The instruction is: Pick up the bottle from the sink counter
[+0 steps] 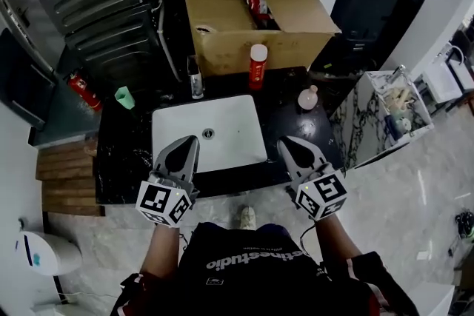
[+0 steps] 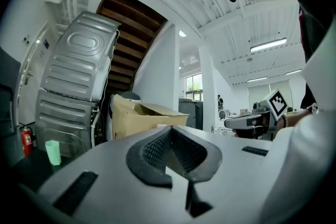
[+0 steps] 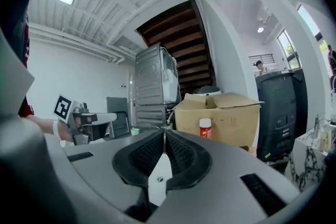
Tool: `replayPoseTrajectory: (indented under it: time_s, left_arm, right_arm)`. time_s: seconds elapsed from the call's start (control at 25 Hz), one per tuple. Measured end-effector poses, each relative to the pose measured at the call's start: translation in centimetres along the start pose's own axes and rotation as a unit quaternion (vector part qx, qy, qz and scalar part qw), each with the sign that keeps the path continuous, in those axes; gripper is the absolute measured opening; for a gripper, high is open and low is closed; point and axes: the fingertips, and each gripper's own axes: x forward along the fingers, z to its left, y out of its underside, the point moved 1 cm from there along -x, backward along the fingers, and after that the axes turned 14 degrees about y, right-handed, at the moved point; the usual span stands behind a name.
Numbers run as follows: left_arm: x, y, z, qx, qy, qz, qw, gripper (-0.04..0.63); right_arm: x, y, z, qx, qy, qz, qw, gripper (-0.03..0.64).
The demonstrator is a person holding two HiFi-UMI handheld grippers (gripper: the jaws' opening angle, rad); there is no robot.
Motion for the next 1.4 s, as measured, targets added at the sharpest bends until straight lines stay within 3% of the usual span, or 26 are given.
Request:
replayPoseTrajectory:
  time_s: [0.36, 0.56, 0.76, 0.96, 1.24, 1.4]
  left_arm:
    - [8.7, 1.5, 1.2, -0.003, 0.042, 0.011, 0.9990, 0.015]
    - [12.1, 2.6, 2.2, -0.014, 0.055, 0.011, 0.9983, 0.015]
    - [17.5, 5.3, 2.0, -0.020, 0.094, 0.021, 0.9952, 0.015]
    - [23.1, 8.2, 2.3, -0.028, 0.120, 0.025, 0.9920, 0.015]
    - [28.5, 12.9, 4.2, -0.057, 0.122, 0.042, 0.9900, 0.015]
    - [29.4, 13.7, 4.9, -0.063, 0.122, 0.048, 0.9893, 0.015]
  right_arm:
    - [4.0, 0.8, -4.6, 0.014, 0.022, 0.005, 1.000, 0.044]
    - [5.2, 1.0, -7.5, 0.015, 0.043, -0.022, 0.999, 0.046]
    - [7.2, 3.0, -13.0, 0.021, 0.102, -0.032, 0.994, 0.059]
    - [11.3, 6.6, -19.1, 0.013, 0.164, -0.005, 0.986, 0.163]
    - [17.3, 13.0, -27.4, 0.023, 0.264, 0.041, 0.963, 0.229]
    - [20.5, 15.9, -30.2, 0.035, 0.288, 0.077, 0.954, 0.242]
